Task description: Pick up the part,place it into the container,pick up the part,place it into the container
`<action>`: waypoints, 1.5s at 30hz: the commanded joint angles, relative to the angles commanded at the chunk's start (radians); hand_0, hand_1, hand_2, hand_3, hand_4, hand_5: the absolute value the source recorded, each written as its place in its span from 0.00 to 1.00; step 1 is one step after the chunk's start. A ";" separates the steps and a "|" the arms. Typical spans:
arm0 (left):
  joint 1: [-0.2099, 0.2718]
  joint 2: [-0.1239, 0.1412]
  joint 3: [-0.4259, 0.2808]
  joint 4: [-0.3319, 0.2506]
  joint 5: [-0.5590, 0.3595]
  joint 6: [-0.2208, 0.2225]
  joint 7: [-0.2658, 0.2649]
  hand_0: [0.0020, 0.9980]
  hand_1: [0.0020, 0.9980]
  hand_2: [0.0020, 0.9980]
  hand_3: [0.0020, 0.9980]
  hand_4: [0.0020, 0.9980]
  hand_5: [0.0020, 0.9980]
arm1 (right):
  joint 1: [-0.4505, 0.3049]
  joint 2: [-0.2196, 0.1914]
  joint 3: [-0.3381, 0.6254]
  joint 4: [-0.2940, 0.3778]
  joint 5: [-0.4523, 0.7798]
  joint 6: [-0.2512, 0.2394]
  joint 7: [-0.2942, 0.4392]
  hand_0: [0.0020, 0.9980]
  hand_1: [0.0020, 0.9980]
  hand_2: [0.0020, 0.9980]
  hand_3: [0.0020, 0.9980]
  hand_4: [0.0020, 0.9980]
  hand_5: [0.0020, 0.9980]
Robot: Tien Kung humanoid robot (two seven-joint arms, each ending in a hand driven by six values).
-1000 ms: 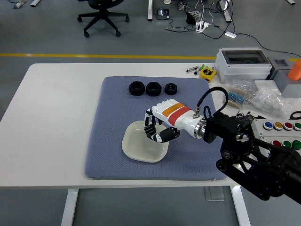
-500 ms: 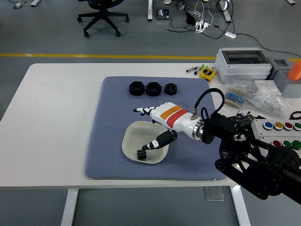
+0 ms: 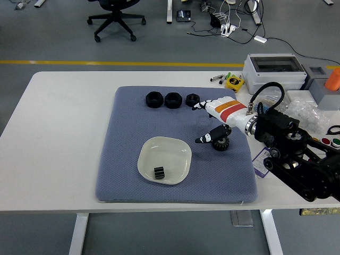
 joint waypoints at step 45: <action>-0.003 -0.002 -0.017 0.000 0.029 0.003 0.009 0.58 0.59 0.62 0.71 0.73 0.70 | 0.046 0.016 -0.204 -0.256 0.181 -0.070 0.107 0.20 0.36 0.43 0.44 0.65 0.25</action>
